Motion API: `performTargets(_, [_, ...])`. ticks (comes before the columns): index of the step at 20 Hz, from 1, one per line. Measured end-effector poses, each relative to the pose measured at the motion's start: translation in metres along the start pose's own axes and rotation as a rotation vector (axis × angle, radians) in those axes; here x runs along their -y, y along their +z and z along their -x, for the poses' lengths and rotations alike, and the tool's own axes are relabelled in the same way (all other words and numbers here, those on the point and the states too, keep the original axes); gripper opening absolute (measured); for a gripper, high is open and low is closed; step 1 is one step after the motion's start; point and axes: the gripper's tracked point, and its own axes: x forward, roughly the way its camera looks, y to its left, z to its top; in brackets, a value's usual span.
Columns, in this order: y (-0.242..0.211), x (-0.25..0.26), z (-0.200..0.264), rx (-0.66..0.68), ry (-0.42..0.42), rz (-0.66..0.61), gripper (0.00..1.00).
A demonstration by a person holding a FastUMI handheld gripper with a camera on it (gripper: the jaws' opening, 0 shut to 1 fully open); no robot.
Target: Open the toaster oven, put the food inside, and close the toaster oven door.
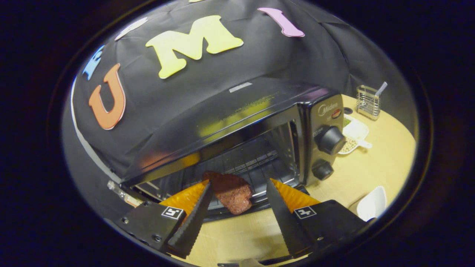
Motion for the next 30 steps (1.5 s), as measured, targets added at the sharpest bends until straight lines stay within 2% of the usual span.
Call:
performTargets(8, [-0.014,0.019,0.074,-0.053,0.014,0.168,0.93])
performTargets(12, [-0.052,0.034,0.113,-0.11,0.009,0.288,0.93])
performTargets(17, [-0.103,0.053,0.141,-0.203,-0.001,0.346,0.94])
performTargets(23, [-0.158,0.072,0.14,-0.308,-0.015,0.368,0.94])
performTargets(30, [-0.181,0.067,0.112,-0.36,-0.013,0.383,0.94])
